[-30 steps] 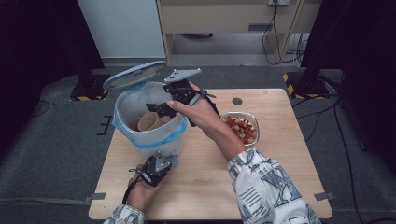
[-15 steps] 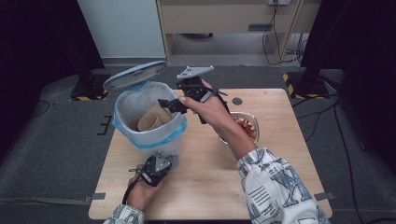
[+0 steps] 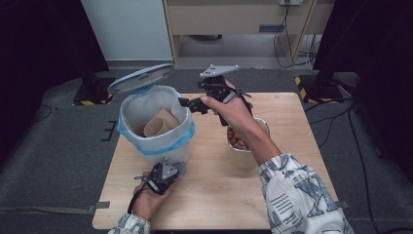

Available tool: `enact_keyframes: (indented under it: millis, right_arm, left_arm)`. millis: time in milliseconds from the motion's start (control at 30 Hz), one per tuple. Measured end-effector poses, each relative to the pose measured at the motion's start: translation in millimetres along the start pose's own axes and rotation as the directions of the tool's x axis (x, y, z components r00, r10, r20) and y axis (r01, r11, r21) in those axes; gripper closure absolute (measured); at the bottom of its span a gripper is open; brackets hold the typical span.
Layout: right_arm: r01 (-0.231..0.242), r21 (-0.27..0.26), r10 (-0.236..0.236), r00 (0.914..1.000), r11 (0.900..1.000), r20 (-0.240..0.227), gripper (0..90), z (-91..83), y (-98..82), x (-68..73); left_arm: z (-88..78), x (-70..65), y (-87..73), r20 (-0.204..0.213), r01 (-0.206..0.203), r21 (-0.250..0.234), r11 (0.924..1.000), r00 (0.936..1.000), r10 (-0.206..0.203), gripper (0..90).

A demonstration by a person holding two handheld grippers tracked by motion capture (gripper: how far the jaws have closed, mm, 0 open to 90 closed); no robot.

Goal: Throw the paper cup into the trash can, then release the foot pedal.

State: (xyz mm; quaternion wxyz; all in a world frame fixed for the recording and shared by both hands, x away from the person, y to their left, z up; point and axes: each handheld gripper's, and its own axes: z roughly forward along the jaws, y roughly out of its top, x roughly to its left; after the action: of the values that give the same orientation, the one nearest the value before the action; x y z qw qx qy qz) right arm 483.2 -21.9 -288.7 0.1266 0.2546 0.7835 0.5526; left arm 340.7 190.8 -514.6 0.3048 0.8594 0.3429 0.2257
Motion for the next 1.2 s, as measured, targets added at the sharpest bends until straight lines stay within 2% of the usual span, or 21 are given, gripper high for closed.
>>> enact_keyframes:
  millis: [300,800,1200]
  right_arm:
    - [-0.007,0.001,0.007,0.9992,1.0,0.038,7.4,-13.9,-4.4,-13.4]
    - [-0.018,-0.008,0.018,0.9967,1.0,0.079,7.5,-30.6,-9.0,-27.4]
    - [-0.043,-0.006,0.044,0.99,0.999,0.134,7.6,-54.4,-21.6,-49.8]
  left_arm:
    - [0.0,-0.1,0.0,0.0,0.0,0.0,1.0,1.0,0.0,90.0]
    - [0.0,-0.1,-0.1,0.0,0.002,-0.001,1.0,1.0,-0.002,90.0]
    - [-0.8,-0.3,-0.4,-0.002,0.007,-0.004,1.0,1.0,-0.007,89.2]
